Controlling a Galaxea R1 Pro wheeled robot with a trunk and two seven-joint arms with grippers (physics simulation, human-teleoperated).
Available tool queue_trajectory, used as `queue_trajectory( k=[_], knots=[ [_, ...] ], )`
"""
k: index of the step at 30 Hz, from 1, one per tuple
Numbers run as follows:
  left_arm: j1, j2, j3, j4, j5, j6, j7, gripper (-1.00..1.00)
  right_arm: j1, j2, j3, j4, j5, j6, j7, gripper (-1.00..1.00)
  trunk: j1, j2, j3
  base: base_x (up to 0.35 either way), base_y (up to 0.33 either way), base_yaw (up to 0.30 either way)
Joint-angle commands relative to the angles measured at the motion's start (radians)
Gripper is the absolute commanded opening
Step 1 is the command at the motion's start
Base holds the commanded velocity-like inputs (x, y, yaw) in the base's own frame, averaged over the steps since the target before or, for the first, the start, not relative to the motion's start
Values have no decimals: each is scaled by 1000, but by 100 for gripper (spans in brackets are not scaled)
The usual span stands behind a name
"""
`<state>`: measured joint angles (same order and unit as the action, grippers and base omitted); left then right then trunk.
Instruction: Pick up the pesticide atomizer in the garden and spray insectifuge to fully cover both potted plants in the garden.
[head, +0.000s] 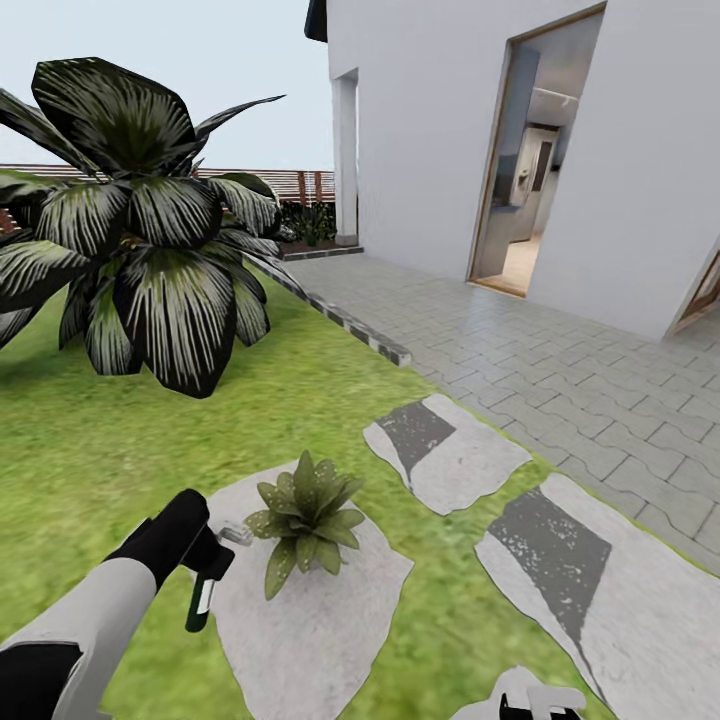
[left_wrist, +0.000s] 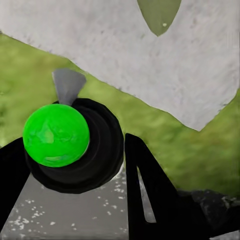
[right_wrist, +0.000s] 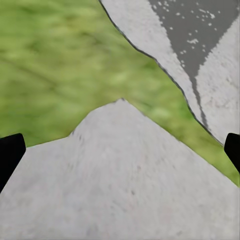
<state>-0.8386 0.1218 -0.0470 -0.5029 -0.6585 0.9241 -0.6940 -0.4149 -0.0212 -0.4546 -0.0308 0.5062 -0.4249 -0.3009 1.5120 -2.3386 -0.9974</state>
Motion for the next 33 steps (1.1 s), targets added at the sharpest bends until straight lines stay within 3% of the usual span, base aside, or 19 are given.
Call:
queue_trajectory(
  k=[1, 4, 16, 33],
  knots=[
    [-1, 1, -18, -2, -7, 2, -9, -100, -1, 0, -7, 2, 11, -3, -4, 100, 0, 0, -1, 0, 0, 2],
    [-2, 1, -39, 9, -5, 2, -10, -100, -1, 0, -7, 2, 9, -3, -4, 100, 0, 0, -1, 109, -59, 1],
    [4, -5, -48, 14, -6, 2, -10, -100, -1, 3, -7, 2, 11, -5, -4, 100, 0, 0, -1, 231, -162, 6],
    [4, -5, -44, 14, -4, 2, -10, -100, -1, 5, -7, 2, 11, -5, -3, 100, 0, 0, -1, 11, -269, 251]
  ],
)
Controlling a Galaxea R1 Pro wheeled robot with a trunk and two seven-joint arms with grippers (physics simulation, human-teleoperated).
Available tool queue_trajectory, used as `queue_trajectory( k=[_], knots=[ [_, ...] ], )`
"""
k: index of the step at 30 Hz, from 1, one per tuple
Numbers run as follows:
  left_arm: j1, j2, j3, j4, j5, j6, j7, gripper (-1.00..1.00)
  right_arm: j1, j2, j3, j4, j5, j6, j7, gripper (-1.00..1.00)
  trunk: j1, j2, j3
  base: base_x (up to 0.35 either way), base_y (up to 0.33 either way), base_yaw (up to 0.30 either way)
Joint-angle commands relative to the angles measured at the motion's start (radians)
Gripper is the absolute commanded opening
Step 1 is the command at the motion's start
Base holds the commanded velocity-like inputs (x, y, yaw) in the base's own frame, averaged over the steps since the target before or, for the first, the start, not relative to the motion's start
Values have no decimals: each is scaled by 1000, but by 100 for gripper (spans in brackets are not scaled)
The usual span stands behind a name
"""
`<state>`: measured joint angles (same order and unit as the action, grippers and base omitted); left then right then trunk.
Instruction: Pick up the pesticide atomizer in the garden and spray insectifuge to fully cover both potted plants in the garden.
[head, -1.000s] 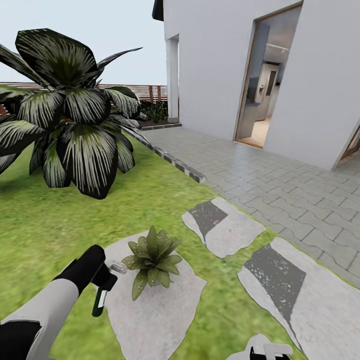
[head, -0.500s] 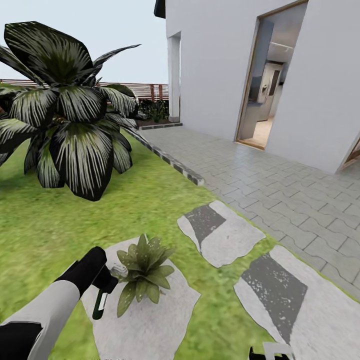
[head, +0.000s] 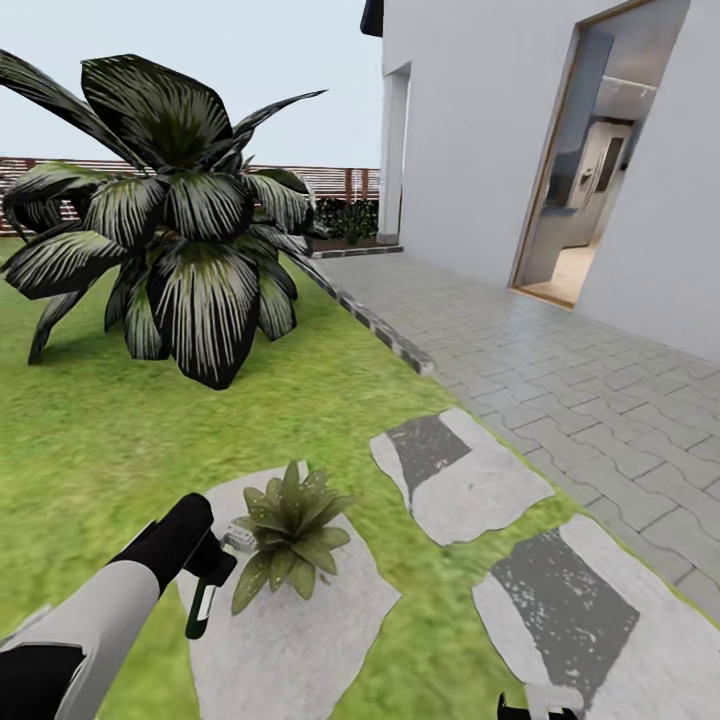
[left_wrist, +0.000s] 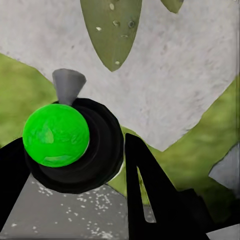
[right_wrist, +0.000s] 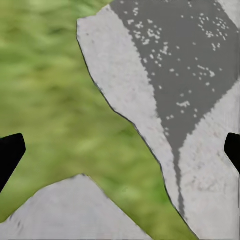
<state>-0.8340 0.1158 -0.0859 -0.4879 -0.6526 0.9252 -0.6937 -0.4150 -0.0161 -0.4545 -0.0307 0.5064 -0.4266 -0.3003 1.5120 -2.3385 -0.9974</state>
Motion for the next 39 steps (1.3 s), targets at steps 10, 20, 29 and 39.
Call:
queue_trajectory(
  k=[10, 20, 29, 39],
  knots=[
    [3, 1, -1, -4, -7, 2, -9, -100, -1, -1, -7, 2, 9, -3, -3, 100, 0, 0, -1, 83, -274, 79],
    [4, 9, 6, -1, -6, 2, -8, -100, -1, -1, -7, 2, 9, -3, -3, 100, 0, 0, -1, -9, -274, 272],
    [4, 9, 7, -1, -8, 1, -7, -100, -1, -1, -7, 2, 9, -3, -4, 100, 0, 0, -1, -94, -274, 277],
    [4, 3, 7, -1, -12, 0, -6, -100, -1, -1, -7, 2, 9, -3, -5, 100, 0, 0, -1, -59, -279, 246]
  ],
)
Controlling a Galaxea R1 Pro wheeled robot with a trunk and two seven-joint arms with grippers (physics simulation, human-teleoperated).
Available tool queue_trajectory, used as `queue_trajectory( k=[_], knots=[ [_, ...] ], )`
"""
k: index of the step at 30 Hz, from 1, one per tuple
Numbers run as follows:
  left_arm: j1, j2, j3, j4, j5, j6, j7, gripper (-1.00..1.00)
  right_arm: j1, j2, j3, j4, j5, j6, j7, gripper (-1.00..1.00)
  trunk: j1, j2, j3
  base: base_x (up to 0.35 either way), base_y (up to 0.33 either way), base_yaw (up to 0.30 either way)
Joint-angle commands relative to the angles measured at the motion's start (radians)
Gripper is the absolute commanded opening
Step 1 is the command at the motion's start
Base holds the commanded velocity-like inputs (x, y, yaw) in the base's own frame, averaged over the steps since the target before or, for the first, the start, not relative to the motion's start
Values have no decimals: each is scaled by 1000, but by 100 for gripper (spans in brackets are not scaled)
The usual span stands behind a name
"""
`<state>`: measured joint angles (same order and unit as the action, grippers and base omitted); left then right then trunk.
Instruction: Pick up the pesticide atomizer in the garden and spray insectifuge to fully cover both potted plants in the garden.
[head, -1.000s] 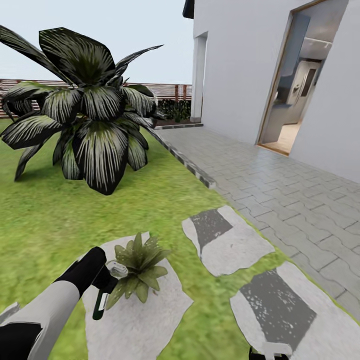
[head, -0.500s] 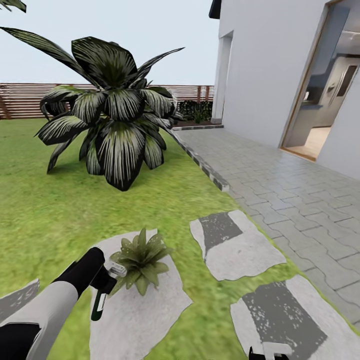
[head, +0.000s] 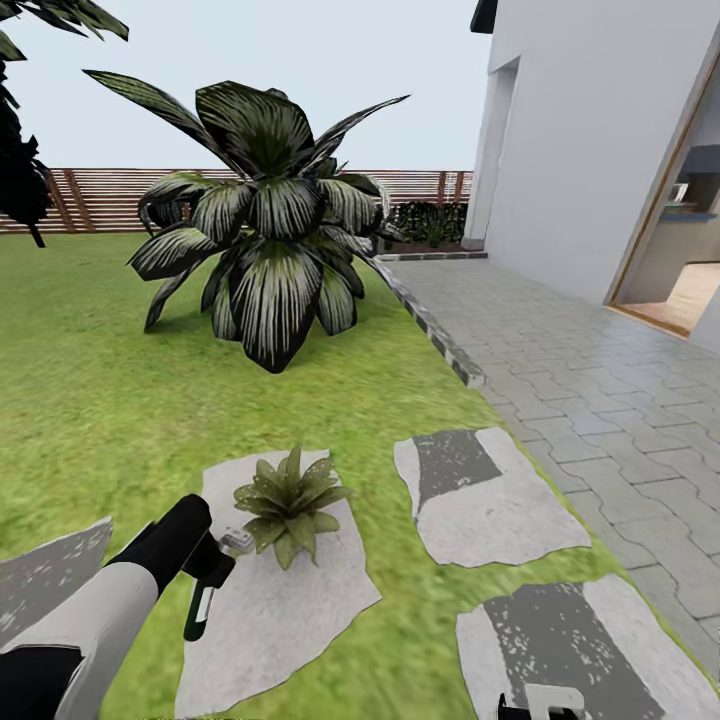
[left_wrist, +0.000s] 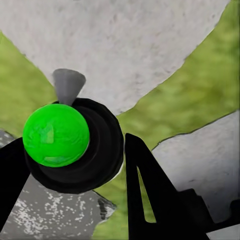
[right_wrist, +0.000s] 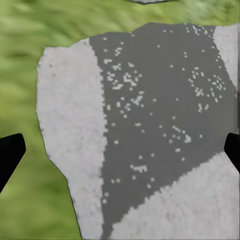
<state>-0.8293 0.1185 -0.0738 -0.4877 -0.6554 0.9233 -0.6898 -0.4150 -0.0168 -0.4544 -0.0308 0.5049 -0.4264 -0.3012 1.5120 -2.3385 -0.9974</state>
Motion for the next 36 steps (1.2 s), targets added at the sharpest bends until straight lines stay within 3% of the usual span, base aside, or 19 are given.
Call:
queue_trajectory(
  k=[1, 7, 19, 23, 36],
  knots=[
    [-1, 3, -6, -1, -10, 1, -10, -100, -1, 0, -7, 2, 11, -3, -4, 100, 0, 0, -1, -1, -289, 41],
    [-1, 3, -7, -1, -11, 0, -8, -100, -1, 0, -7, 2, 11, -3, -4, 100, 0, 0, -1, 0, -290, 31],
    [1, 7, -6, 0, -12, -1, -4, -100, -1, 0, -7, 2, 11, -3, -4, 100, 0, 0, -1, 10, -290, 234],
    [23, 8, -5, 0, -12, -1, -2, -100, -1, -4, -7, 2, 12, -2, -3, 100, 0, 0, -1, 123, -264, 32],
    [40, 18, -3, 0, -12, -1, -2, -100, -1, -1, -7, 2, 11, -2, -4, 100, 0, 0, -1, 174, -99, 74]
  ],
)
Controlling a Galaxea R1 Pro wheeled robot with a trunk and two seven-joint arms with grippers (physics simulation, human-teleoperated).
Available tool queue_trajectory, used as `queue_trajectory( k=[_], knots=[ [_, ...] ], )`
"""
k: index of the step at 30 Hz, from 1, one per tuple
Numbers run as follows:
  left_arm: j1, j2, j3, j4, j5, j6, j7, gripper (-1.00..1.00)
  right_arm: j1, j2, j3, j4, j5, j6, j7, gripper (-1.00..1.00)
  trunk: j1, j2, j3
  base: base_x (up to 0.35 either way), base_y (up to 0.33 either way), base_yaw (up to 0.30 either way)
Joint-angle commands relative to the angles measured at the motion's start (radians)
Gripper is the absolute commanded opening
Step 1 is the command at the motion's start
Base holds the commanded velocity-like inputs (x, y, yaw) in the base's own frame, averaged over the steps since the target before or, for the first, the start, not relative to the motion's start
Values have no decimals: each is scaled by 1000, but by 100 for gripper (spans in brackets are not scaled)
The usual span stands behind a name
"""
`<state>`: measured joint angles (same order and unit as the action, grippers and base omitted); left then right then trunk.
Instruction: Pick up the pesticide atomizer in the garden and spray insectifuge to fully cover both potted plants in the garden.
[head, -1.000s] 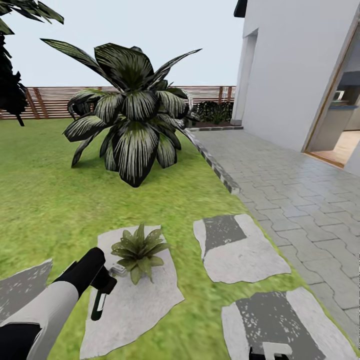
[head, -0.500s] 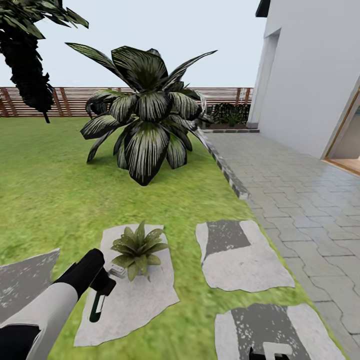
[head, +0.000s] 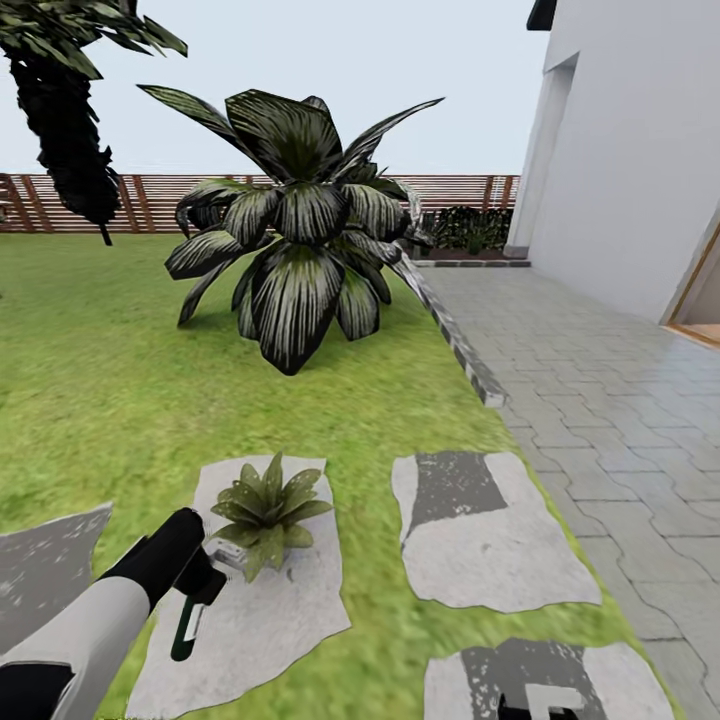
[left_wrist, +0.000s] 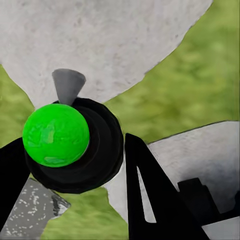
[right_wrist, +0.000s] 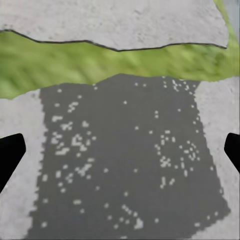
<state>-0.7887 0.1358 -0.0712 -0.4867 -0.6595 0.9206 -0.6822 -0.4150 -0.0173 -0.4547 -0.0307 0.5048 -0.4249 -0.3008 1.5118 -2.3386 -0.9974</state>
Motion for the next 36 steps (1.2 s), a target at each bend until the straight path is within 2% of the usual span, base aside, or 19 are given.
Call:
queue_trajectory(
  k=[1, 6, 18, 25, 31, 36],
  knots=[
    [0, 5, -6, -2, -8, 1, -9, -100, -1, 0, -7, 2, 11, -3, -4, 100, 0, 0, -1, 127, -2, 264],
    [10, 14, -7, -2, -10, -1, -9, -100, -1, 0, -7, 2, 11, -3, -4, 100, 0, 0, -1, 111, -1, 274],
    [52, 5, -7, -11, -1, -12, -8, -100, -1, 0, -7, 2, 11, -3, -4, 100, 0, 0, -1, 50, 0, 265],
    [54, 1, -4, -6, 4, -46, 2, -100, -1, -2, -7, 2, 12, -3, -4, 100, 0, 0, -1, 4, -5, 32],
    [65, 5, -4, -2, 10, -50, 11, -100, -1, -4, -7, 2, 12, -3, -4, 100, 0, 0, -1, 119, -206, 0],
    [69, 3, -4, -2, 12, -51, 54, -100, -1, -3, -7, 2, 11, -3, -3, 100, 0, 0, -1, 130, -251, 0]
  ],
)
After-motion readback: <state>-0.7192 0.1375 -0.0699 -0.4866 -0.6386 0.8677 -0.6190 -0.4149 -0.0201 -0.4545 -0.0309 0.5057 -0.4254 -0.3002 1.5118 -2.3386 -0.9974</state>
